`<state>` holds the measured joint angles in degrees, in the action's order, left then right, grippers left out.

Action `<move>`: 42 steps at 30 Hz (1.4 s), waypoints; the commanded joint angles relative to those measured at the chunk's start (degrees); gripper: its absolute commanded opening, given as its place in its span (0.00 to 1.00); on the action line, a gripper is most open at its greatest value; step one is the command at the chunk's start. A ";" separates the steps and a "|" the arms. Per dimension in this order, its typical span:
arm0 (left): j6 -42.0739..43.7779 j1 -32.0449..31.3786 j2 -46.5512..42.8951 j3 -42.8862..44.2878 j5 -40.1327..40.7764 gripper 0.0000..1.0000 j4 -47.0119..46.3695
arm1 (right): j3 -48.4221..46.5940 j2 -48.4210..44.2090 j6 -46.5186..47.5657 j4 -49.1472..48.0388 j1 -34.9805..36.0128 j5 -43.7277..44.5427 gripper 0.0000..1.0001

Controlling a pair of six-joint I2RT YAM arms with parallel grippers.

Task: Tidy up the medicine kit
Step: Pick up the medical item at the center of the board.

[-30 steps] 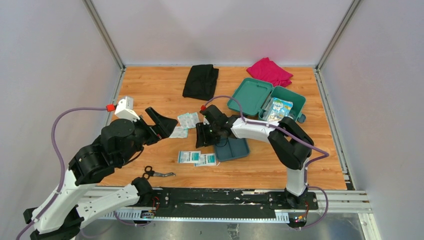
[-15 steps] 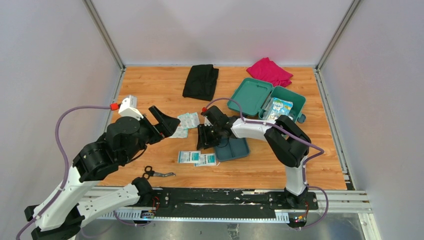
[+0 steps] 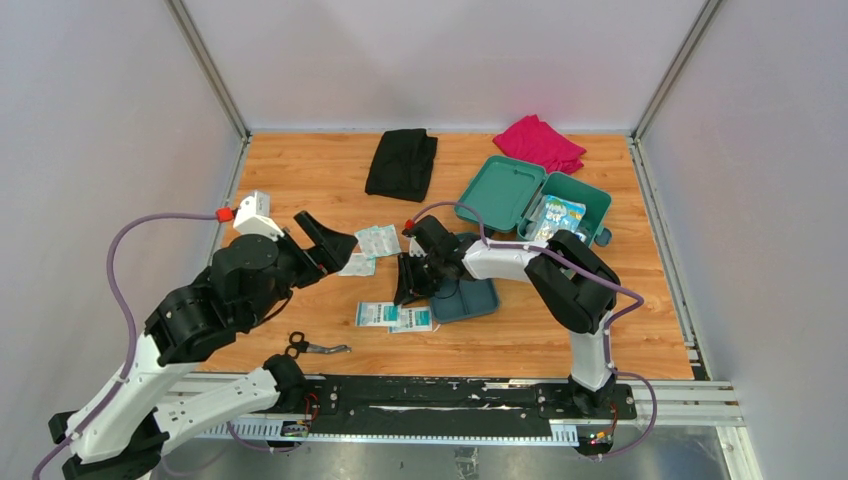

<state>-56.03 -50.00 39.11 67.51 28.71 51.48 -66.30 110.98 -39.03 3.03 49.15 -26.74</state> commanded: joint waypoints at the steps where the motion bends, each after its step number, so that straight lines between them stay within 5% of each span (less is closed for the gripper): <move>1: -0.82 0.19 0.67 -3.24 2.83 1.00 -0.60 | 1.20 1.30 -0.82 0.32 -0.37 -0.25 0.34; 10: -10.60 0.17 -11.13 -33.85 -4.95 0.96 -13.99 | 1.06 0.77 -0.73 1.23 -0.37 0.45 0.33; 19: -10.65 0.83 -8.42 -48.53 -10.56 0.83 -35.05 | 1.93 0.19 0.04 1.82 -0.54 0.99 0.32; 33: -12.87 6.64 -0.67 -55.73 -13.04 0.79 -41.27 | 2.69 -0.50 0.09 1.77 -1.07 0.90 0.30; 42: -13.23 7.37 4.20 -53.38 -11.32 0.86 -36.84 | 1.98 0.08 -0.75 1.65 -1.08 0.19 0.29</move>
<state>-68.99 -43.13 40.95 12.43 15.75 12.51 -65.12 110.74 -39.66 2.35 48.71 -27.03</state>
